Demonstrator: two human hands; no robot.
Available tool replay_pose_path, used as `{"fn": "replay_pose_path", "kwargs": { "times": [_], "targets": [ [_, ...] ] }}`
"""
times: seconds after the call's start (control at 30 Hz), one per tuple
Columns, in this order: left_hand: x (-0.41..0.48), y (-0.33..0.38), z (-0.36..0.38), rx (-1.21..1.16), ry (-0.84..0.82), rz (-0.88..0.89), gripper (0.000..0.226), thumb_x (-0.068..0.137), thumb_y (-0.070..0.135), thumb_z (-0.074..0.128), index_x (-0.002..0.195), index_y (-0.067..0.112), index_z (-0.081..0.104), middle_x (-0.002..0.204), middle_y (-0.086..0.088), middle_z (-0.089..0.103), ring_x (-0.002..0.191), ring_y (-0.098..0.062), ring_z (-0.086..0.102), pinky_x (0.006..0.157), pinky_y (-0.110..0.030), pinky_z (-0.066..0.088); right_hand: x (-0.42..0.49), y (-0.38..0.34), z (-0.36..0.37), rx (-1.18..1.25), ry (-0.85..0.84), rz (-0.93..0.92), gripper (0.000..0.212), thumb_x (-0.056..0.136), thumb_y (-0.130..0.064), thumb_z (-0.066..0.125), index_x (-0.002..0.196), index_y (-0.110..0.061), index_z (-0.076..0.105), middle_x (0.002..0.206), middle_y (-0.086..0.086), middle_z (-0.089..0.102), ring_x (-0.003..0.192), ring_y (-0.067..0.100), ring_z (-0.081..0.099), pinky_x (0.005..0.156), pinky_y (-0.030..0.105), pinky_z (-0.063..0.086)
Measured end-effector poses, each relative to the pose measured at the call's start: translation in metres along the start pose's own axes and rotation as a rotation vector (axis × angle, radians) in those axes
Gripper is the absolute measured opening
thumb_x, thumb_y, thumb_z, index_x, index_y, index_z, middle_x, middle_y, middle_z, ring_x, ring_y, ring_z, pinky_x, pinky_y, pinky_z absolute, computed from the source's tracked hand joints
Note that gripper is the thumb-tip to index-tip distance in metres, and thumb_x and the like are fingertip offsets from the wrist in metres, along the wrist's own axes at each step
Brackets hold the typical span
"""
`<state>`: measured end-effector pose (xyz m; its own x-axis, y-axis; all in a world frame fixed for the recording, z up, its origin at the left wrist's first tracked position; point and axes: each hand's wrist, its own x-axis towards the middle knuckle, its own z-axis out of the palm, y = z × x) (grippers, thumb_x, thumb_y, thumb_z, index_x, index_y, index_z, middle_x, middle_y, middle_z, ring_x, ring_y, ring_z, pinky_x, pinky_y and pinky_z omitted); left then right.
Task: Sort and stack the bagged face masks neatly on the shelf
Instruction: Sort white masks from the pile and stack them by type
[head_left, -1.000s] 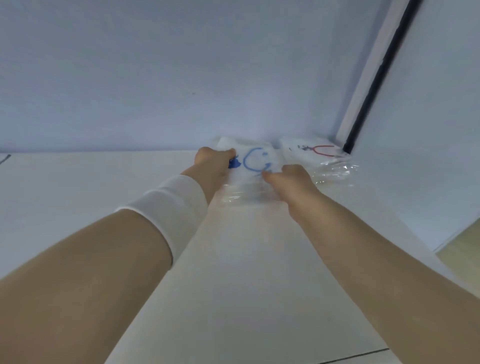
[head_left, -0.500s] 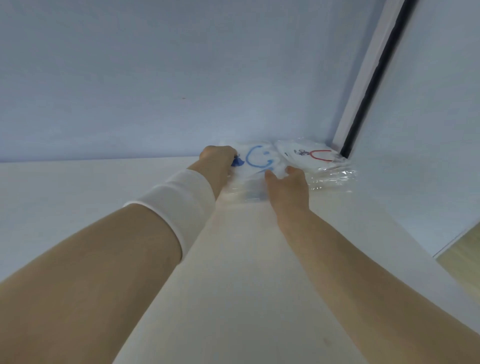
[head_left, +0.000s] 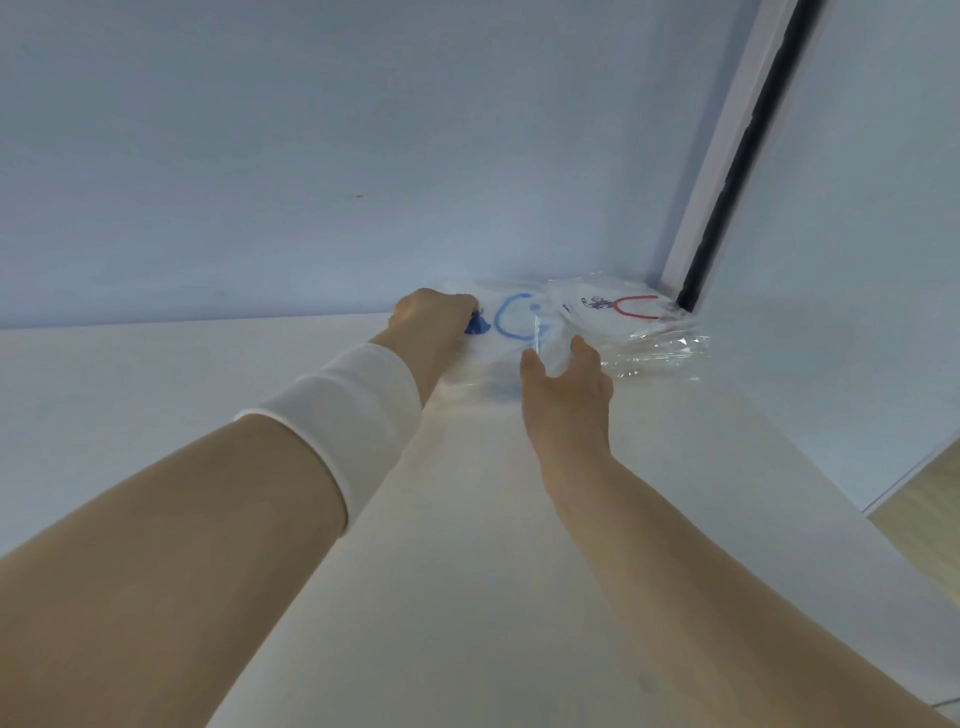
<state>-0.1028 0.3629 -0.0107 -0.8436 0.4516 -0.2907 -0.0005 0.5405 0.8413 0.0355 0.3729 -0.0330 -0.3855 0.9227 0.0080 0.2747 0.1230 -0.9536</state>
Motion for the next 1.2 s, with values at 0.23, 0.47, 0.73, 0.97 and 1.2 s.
{"fn": "replay_pose_path", "kwargs": {
  "times": [0.23,0.47,0.73,0.97,1.2],
  "targets": [
    [-0.015,0.004,0.006,0.250,0.095,0.000,0.102,0.089,0.060,0.045,0.146,-0.007,-0.006,0.150,-0.021,0.024,0.138,-0.036,0.023,0.114,-0.043,0.022,-0.022,0.007,-0.007,-0.051,-0.029,-0.022,0.063,0.094,-0.032,0.049,0.148,-0.029,0.017,0.145,0.006,0.021,0.136,0.022,0.024,0.111,0.039,0.028],
    [-0.060,-0.024,-0.039,0.330,0.182,0.217,0.085,0.094,0.053,0.043,0.150,0.006,0.000,0.155,-0.011,0.018,0.143,-0.029,0.013,0.113,-0.041,0.017,-0.069,0.002,-0.012,-0.387,-0.022,-0.309,0.061,0.093,-0.027,0.051,0.146,-0.021,0.023,0.151,0.006,0.009,0.136,0.021,0.008,0.110,0.027,0.011],
    [-0.131,-0.114,-0.183,0.675,0.347,0.263,0.076,0.097,0.043,0.041,0.150,0.008,0.000,0.158,-0.010,0.007,0.146,-0.026,0.002,0.116,-0.038,0.007,-0.133,-0.039,0.058,-0.785,-0.331,-0.559,0.060,0.098,-0.032,0.040,0.149,-0.017,0.013,0.158,0.006,-0.002,0.145,0.027,-0.008,0.118,0.042,0.004],
    [-0.199,-0.209,-0.352,0.813,0.453,0.097,0.071,0.097,0.043,0.040,0.150,0.009,0.008,0.159,-0.009,0.009,0.146,-0.026,0.004,0.116,-0.039,0.007,-0.252,-0.095,0.179,-0.763,-0.520,-0.724,0.060,0.098,-0.032,0.039,0.149,-0.014,0.013,0.158,0.009,0.001,0.145,0.030,-0.005,0.118,0.045,0.002],
    [-0.253,-0.329,-0.506,0.808,0.501,-0.012,0.069,0.098,0.043,0.039,0.151,0.012,0.009,0.159,-0.008,0.007,0.147,-0.026,0.000,0.117,-0.038,0.005,-0.385,-0.122,0.307,-0.758,-0.618,-0.765,0.061,0.099,-0.037,0.036,0.150,-0.016,0.010,0.158,0.009,0.000,0.145,0.028,-0.006,0.117,0.042,0.000]
  ]
}}
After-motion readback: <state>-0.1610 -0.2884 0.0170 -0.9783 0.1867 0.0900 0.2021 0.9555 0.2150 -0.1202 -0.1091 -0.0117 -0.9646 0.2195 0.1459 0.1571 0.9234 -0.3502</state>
